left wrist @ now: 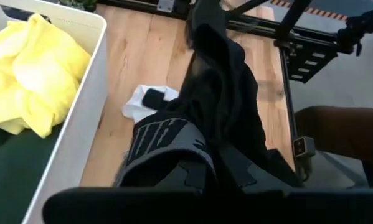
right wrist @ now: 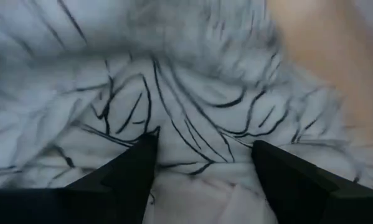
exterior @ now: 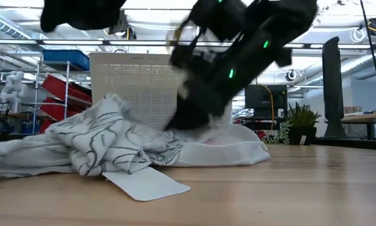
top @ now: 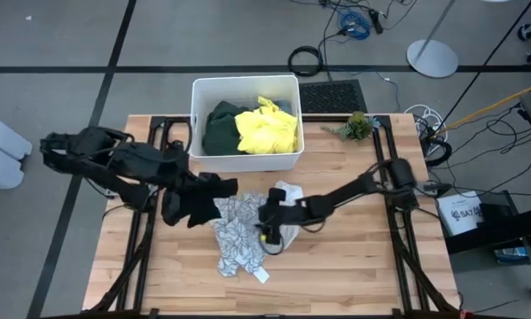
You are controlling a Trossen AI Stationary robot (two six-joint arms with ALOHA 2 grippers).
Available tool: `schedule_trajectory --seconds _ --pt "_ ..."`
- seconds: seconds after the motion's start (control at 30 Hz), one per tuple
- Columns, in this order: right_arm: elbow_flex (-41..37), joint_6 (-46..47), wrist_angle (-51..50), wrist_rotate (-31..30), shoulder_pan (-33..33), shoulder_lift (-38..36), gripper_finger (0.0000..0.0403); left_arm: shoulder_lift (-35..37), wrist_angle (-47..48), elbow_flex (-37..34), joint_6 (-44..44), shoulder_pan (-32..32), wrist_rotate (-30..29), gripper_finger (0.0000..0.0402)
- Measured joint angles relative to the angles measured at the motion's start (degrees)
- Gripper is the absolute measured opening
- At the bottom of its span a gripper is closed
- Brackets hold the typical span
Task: Fold laundry
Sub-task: Fold the black underwear
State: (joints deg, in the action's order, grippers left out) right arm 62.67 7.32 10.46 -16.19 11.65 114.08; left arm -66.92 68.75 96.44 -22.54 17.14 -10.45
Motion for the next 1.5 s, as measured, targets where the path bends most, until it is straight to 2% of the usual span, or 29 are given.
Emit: schedule_trajectory --seconds 0.13,0.23,0.3,0.37,0.43,0.47,0.57,0.67,0.77,0.9,1.0,1.1,1.3,1.4,1.5 --pt "5.6 6.6 -12.4 0.8 -0.9 6.1 0.0255 -0.2 1.1 0.0 -1.0 1.5 -0.2 0.0014" --pt "6.4 11.6 -18.7 2.1 -1.0 6.8 0.0227 -0.3 1.6 -0.1 -0.9 2.1 -0.4 0.0014" --pt "6.0 13.0 -19.2 1.8 -0.4 6.4 0.0177 -0.2 1.5 -0.2 -0.9 2.3 -0.7 0.0014" --pt "5.7 13.1 -21.1 0.7 0.6 5.3 0.0105 -0.2 1.5 -0.2 -0.7 2.5 -1.1 0.0014" --pt "5.7 13.1 -29.9 -2.0 1.6 3.3 0.0038 -0.2 1.8 -0.2 -0.7 2.5 -1.2 0.0014" --pt "5.7 13.4 -36.4 -3.7 2.1 2.3 0.0025 -0.2 1.9 -0.2 -0.8 2.5 -1.3 0.0014" --pt "5.4 19.5 -48.8 -5.4 2.7 -0.8 0.0035 -0.2 2.6 -0.2 -1.0 2.5 -1.4 0.0014" --pt "4.6 27.0 -63.3 -3.8 2.7 -4.9 0.0041 -0.2 2.6 -0.2 -1.0 2.5 -1.4 0.0013" --pt "4.3 32.4 -74.2 -2.7 3.2 -9.3 0.0023 -0.2 2.6 -0.2 -0.7 2.5 -1.4 0.0013" --pt "3.8 41.1 -87.0 -4.8 2.3 -15.4 0.0009 -0.2 2.6 -0.2 -0.5 2.5 -1.4 0.0013" --pt "1.2 45.5 -87.5 -2.9 -1.4 -19.4 0.0014 -0.2 2.6 -0.2 -0.6 2.5 -1.5 0.0013" --pt "-4.2 45.7 -84.4 -2.8 -6.4 -22.8 0.0017 -0.2 2.5 -0.2 -0.7 2.5 -1.6 0.0013" --pt "-14.4 39.6 -71.2 -3.8 -20.6 -26.0 0.0019 -0.4 2.4 -0.2 -0.7 3.4 -1.7 0.0013" --pt "-15.3 36.6 -68.4 -4.4 -25.7 -26.2 0.0026 -0.6 2.4 -0.2 -1.0 3.8 -1.7 0.0013" --pt "-14.4 32.4 -68.0 -4.8 -28.1 -26.2 0.0044 -0.9 2.4 -0.2 -1.1 4.4 -1.8 0.0013"
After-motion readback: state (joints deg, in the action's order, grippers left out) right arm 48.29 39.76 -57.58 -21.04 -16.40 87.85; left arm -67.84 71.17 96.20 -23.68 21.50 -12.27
